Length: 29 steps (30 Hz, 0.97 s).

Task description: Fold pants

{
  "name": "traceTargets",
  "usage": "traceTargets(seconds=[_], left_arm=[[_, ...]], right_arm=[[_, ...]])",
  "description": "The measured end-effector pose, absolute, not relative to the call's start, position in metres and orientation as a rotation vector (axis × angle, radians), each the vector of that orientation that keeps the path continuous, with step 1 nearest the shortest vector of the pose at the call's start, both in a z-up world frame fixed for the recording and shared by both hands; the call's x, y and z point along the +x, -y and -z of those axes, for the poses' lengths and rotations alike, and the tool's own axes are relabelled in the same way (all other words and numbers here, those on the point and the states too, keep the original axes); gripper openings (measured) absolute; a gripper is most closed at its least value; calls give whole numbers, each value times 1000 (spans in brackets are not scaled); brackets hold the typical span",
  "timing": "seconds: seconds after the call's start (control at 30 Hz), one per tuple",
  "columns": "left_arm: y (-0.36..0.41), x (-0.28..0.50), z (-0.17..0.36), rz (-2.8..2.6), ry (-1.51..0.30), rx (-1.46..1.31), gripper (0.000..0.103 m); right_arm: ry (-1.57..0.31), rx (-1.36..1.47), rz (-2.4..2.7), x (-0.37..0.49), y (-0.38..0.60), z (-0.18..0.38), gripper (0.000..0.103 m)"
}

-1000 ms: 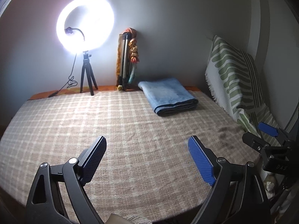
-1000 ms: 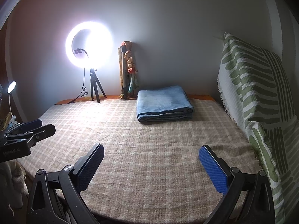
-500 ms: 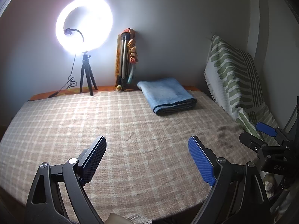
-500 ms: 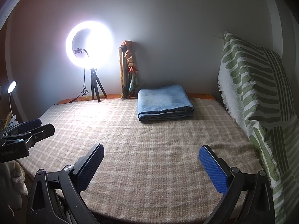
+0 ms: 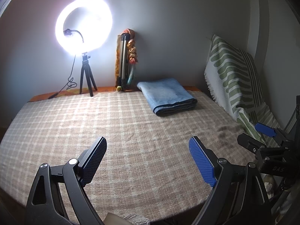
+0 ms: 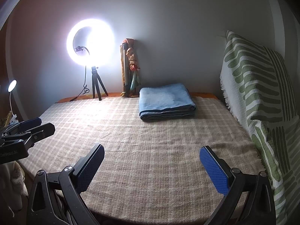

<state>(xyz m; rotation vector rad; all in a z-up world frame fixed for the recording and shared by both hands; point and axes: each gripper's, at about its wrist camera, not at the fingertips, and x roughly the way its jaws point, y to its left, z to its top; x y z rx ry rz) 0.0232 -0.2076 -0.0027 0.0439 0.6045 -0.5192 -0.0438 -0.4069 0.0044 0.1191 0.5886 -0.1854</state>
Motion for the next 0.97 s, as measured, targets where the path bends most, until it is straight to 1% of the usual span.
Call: traceTargets(seconds=[0.97], left_arm=[[199,28,6,496,-615,20,90]], right_arm=[[-607,127,169,-39,409,4,103]])
